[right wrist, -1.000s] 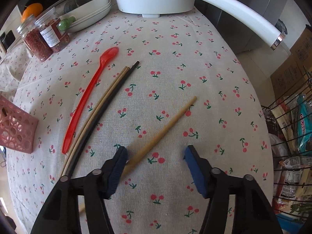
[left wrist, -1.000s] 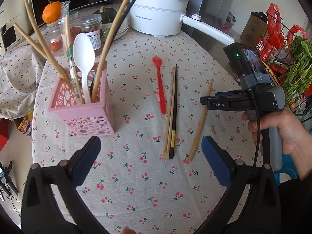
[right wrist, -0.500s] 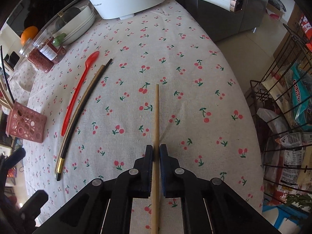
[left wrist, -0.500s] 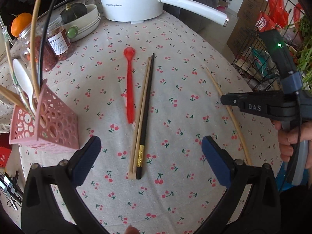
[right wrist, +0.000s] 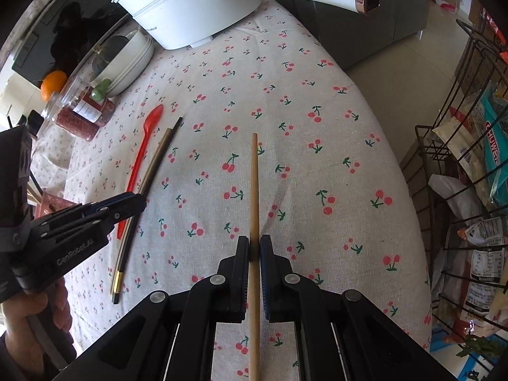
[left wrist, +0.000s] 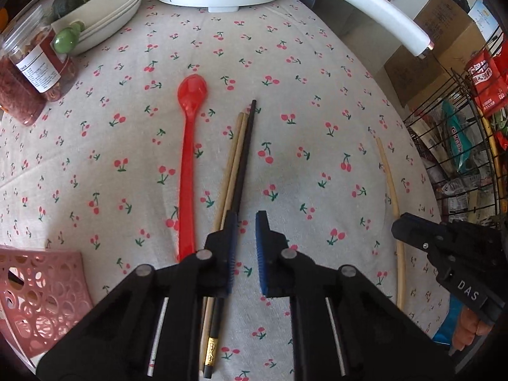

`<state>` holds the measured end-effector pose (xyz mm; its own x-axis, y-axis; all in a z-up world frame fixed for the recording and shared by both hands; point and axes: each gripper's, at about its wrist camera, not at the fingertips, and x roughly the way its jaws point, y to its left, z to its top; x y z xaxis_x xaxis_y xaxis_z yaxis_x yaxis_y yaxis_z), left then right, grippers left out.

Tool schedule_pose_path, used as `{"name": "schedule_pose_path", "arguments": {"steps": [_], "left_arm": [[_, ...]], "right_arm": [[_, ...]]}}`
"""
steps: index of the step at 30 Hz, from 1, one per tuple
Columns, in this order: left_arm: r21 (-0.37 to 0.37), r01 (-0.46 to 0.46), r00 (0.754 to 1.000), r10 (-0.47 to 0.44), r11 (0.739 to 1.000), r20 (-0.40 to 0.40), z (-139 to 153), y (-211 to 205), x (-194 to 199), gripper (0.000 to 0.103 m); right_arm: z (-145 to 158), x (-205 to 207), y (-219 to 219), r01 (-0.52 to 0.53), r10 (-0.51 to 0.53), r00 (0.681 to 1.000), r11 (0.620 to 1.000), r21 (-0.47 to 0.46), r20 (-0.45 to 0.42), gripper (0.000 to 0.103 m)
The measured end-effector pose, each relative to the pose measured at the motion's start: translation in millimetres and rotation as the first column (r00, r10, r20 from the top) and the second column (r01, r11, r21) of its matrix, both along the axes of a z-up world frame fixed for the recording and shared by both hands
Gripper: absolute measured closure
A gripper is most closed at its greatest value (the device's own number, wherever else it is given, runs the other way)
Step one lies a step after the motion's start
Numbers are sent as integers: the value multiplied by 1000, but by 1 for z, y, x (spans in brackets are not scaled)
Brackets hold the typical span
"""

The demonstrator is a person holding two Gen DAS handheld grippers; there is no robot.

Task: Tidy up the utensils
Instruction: 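Grasp the black gold-tipped chopstick with the left gripper, then lower the black chopstick into the pink holder with the left gripper while the right carries the wooden chopstick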

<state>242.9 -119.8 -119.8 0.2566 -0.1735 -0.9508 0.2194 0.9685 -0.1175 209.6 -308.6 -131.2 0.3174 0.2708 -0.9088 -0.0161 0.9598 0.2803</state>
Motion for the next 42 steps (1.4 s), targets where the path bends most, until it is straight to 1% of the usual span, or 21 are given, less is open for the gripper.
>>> {"name": "schedule_pose_path", "arguments": {"steps": [2,5,7,8,9,12,14,16,18,20,22,25,29,31,36,39,42], "left_arm": [[26,-3,1000,3,1000,-14,-3,-2,5,90],[21,9,999,-9,1000,-34,-2,-5,10,90],[23,32,997,-30,999,-72,-6,-12,16,90],[35,40,995,-37,999,-95,-10,-15,18,90],[45,45,995,-41,998,-88,-9,-16,17,90],[85,53,994,-44,995,-103,-11,-21,23,90],[123,81,991,-67,989,-113,-12,-28,27,90],[157,110,986,-88,981,-143,-15,-35,33,90],[163,97,983,-69,982,-172,-16,-35,39,90],[163,83,983,-54,983,-176,-16,-33,41,90],[164,89,986,-64,982,-152,-16,-34,38,94],[167,78,994,-63,983,-94,-16,-31,26,95],[107,12,998,-6,994,-60,-10,-13,10,96],[74,9,1000,-8,997,-16,2,-10,-2,97],[30,20,995,-23,999,99,41,0,-41,97],[-11,21,985,-19,1000,169,65,20,-66,97],[-56,17,971,-3,998,240,85,37,-93,97]], "right_arm": [[0,2,0,0,0,1000,1000,10,0,96],[-1,4,-1,2,-2,1000,1000,17,0,96],[-1,4,-4,7,-7,1000,1000,27,-3,96],[-2,4,-5,8,-8,1000,999,33,-4,96],[-2,5,-6,10,-9,1000,999,39,-5,96],[-2,5,-10,17,-17,1000,999,51,-9,96],[-3,5,-11,20,-19,1000,999,50,-9,96],[-3,5,-12,22,-21,1000,998,51,-9,96],[-2,4,-11,20,-20,1000,999,49,-7,96],[0,4,-10,21,-21,1000,999,48,-3,96],[3,2,-10,24,-25,1000,999,48,4,96],[12,-3,-9,25,-26,999,999,47,25,96],[25,-13,-6,23,-26,998,998,55,56,96],[32,-19,-6,23,-27,997,998,60,73,96],[55,-40,1,10,-17,991,999,52,136,96],[71,-51,8,-2,-9,983,998,60,184,96],[84,-61,16,-13,-5,975,997,78,223,96]]}}
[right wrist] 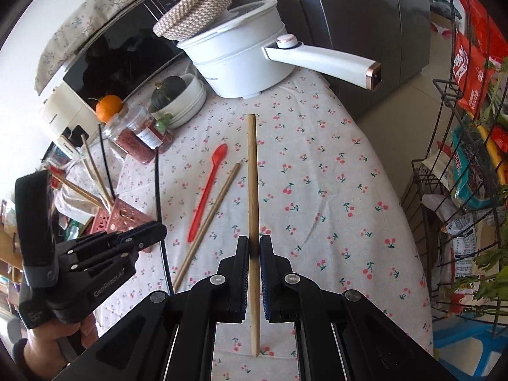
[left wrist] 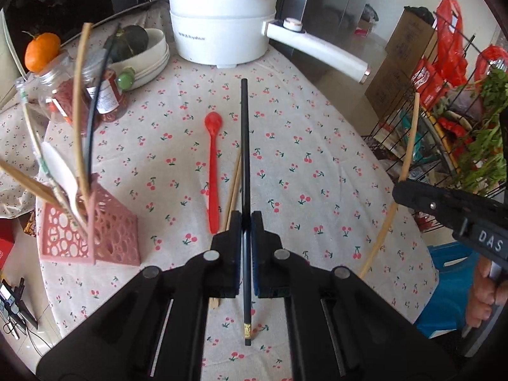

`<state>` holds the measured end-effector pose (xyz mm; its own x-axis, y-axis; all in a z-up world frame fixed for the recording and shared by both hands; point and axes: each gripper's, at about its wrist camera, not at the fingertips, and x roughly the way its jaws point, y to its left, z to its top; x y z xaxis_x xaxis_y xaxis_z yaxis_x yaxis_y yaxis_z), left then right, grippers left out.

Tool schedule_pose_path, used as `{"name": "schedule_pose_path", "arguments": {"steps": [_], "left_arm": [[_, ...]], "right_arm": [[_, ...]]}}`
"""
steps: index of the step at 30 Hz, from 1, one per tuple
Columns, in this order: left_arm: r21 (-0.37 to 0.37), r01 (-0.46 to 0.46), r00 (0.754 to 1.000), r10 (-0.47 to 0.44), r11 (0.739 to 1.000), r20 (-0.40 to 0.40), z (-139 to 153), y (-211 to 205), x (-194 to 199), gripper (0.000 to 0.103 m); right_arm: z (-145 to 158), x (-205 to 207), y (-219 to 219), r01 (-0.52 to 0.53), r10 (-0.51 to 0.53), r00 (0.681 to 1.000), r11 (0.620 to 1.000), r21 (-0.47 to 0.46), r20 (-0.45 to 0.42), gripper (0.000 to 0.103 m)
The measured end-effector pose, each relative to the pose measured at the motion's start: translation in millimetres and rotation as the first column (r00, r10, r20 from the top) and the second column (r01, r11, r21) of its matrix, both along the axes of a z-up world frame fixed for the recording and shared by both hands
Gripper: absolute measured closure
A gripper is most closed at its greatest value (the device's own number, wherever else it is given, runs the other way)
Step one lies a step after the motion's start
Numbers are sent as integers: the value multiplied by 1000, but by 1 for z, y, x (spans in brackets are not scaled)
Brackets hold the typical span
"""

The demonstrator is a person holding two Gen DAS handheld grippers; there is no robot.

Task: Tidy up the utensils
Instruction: 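Lower the black chopstick into the pink holder with the left gripper while the right carries the wooden chopstick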

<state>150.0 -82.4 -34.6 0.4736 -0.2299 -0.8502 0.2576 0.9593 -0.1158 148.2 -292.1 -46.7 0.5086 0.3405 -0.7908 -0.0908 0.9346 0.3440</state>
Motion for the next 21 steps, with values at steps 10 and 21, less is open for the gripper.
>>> {"name": "schedule_pose_path", "arguments": {"steps": [10,21], "left_arm": [[-104,-2,977,24,995,213,40,52,-55,97],[-181,-41,923,107,983,371,89,99,-80,97]], "right_arm": [[57,-27,47,-67,75,973,997,-45,220,96],[95,-36,90,-122,123,932,992,-24,342,96]]}}
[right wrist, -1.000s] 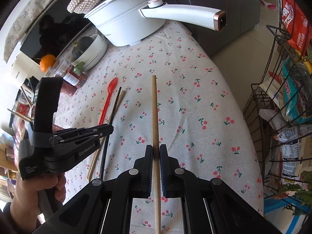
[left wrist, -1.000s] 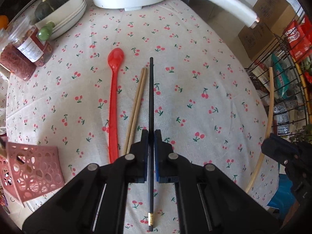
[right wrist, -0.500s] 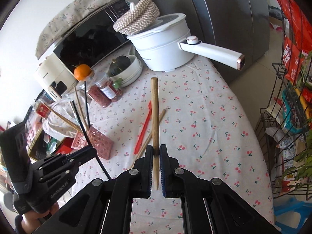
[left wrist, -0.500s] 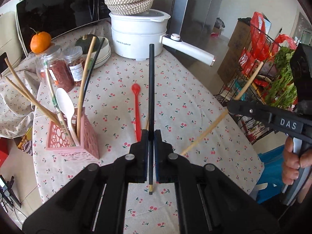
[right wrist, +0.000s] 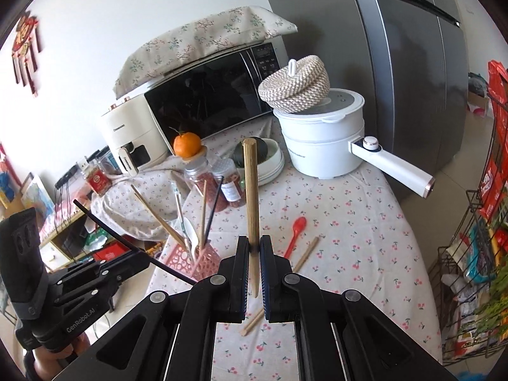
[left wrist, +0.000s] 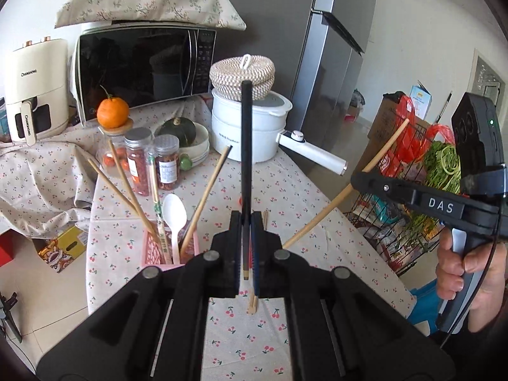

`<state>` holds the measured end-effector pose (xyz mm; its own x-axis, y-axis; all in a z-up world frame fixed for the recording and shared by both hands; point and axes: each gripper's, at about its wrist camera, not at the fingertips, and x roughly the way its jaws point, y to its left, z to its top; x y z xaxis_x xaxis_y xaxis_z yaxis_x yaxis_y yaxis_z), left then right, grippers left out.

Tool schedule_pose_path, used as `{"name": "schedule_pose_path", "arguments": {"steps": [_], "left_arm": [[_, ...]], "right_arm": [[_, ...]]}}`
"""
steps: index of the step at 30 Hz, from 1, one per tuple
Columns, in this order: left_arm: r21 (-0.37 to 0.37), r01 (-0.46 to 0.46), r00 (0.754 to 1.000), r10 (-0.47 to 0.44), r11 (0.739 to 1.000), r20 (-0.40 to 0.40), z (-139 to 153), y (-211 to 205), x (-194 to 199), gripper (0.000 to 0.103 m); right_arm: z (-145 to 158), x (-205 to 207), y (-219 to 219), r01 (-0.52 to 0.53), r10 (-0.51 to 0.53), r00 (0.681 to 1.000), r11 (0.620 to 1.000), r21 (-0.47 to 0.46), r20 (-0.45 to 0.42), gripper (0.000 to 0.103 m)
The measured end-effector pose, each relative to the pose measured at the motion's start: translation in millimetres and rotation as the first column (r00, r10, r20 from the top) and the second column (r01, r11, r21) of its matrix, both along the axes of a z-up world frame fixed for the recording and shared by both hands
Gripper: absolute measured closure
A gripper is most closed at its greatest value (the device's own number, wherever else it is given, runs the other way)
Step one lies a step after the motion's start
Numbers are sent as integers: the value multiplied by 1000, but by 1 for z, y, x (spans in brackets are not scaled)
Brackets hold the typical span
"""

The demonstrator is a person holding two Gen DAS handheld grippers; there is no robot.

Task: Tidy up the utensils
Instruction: 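Lower the black chopstick into the pink holder with the left gripper while the right carries the wooden chopstick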

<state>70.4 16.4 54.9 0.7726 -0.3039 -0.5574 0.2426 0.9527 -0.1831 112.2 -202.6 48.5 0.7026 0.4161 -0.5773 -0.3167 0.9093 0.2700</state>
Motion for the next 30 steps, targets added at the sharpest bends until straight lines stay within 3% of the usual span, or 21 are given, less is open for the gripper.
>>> {"name": "schedule_pose_path", "arguments": {"steps": [9,20,26,30], "left_arm": [[-43,-116,986,120,992,111,21,47,-11,97],[-68,-243,966,247,968,75,-1,81,10,97],[-56,-276,958,279,960,67,-12,83,22,97],[-57,-276,961,277,959,15,-26,85,38,97]], "right_arm": [[22,-7,29,-48,45,996,998,50,72,96],[18,0,55,-92,86,994,992,89,70,96],[15,2,65,-106,100,993,990,94,66,96],[14,3,69,-111,105,992,989,95,68,96]]}}
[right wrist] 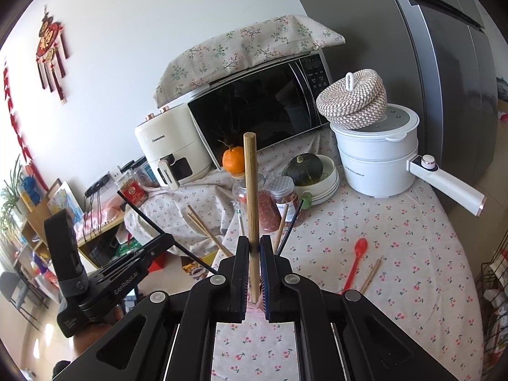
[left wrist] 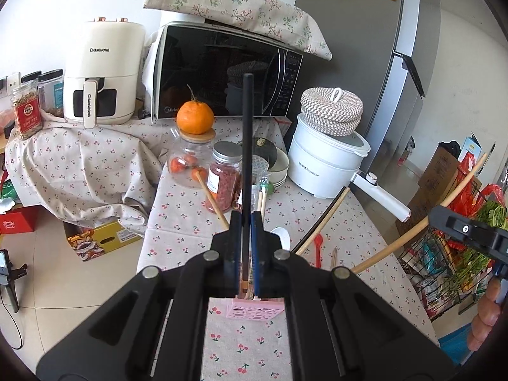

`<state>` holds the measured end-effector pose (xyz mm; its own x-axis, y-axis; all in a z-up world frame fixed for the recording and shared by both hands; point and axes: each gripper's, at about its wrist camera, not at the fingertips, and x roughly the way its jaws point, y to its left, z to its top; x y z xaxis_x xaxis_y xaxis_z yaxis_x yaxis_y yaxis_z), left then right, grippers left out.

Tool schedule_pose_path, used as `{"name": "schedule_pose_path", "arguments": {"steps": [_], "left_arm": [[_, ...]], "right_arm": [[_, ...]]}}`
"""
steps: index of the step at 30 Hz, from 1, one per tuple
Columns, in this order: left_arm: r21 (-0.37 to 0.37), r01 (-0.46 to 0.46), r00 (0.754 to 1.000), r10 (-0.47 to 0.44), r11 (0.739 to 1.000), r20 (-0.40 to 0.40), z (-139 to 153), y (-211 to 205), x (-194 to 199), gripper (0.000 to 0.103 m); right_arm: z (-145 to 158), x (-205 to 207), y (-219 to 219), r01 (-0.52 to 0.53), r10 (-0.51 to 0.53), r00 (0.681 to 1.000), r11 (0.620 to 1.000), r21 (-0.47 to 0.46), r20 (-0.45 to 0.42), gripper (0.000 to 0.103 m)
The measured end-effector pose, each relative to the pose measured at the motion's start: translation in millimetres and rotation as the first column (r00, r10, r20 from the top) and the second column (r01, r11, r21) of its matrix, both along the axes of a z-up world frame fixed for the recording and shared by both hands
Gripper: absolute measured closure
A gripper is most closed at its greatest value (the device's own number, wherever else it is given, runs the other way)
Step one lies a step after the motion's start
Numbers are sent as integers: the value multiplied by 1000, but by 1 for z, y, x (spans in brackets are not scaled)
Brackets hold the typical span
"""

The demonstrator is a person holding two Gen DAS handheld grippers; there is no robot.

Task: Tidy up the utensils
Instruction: 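Lower the black chopstick into the pink holder with the left gripper while the right carries the wooden chopstick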

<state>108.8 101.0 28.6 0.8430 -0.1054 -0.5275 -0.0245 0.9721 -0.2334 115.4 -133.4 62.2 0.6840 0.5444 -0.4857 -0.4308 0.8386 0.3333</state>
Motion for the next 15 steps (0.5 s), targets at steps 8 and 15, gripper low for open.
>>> {"name": "schedule_pose_path", "arguments": {"steps": [8,15], "left_arm": [[-61,13,1000,-13,998,1,-17,3,11,66],[-66,4,999,-6,998,-36,-14,11,-5,33]], "right_arm": [[-14,15,8,-7,7,1000,1000,24,5,96],[-27,33,18,5,-4,999,1000,8,-33,96]]}}
